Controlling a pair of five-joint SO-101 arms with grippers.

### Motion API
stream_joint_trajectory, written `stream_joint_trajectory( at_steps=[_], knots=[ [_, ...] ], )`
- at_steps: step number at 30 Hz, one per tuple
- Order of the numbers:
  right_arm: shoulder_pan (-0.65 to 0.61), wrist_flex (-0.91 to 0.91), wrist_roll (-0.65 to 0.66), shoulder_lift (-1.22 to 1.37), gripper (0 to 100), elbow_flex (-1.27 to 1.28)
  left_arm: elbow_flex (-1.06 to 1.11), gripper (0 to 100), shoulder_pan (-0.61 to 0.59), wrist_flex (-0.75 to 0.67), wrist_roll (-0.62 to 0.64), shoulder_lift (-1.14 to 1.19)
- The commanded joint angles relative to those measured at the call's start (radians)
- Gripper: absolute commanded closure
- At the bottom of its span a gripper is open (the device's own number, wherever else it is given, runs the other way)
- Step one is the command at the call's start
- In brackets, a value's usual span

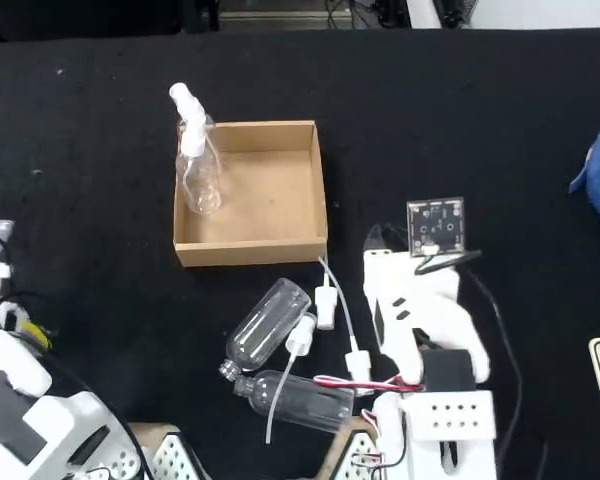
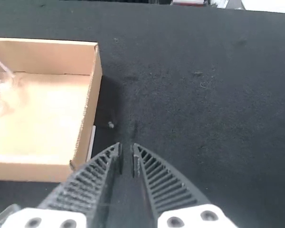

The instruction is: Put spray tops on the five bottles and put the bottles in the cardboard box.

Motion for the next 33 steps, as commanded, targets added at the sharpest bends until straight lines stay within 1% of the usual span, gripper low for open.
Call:
stream_joint_trajectory(
  at_steps=[1,3,9,13,16,18,21,23,26,28,30,33],
  knots=[
    [-0.015,0.11,0.02,-0.01,98.2,-0.151,-0.039,97,0.018,0.012,0.161,-0.014],
    [-0.025,0.114,0.032,-0.01,98.2,-0.156,-0.036,97,0.025,0.012,0.18,-0.014],
    [-0.129,0.138,0.058,-0.019,97.7,-0.142,0.01,97,0.081,0.012,0.186,-0.012],
    [-0.178,0.233,0.08,-0.013,89.9,-0.214,0.016,97,0.09,0.012,0.187,-0.012],
    [-0.186,0.27,0.08,-0.021,91.3,-0.237,0.01,97,0.087,0.012,0.227,-0.012],
    [-0.207,0.301,0.083,-0.019,93.0,-0.302,0.01,97,0.085,0.012,0.229,-0.012],
    [-0.31,0.397,0.089,-0.012,93.5,-0.479,0.015,97,0.084,0.012,0.229,-0.012],
    [-0.433,0.454,0.089,-0.01,93.1,-0.59,0.015,97,0.084,0.012,0.229,-0.012],
    [-0.652,0.477,0.121,-0.01,86.7,-0.661,0.012,97,0.081,0.014,0.229,-0.012],
    [-0.758,0.456,0.135,-0.007,83.2,-0.688,0.012,97,0.079,0.014,0.229,-0.012],
    [-0.813,0.414,0.121,0.008,84.3,-0.72,0.013,97,0.079,0.014,0.229,-0.012],
    [-0.818,0.358,0.077,0.093,87.5,-0.783,0.012,97,0.079,0.014,0.229,-0.012]
  ],
)
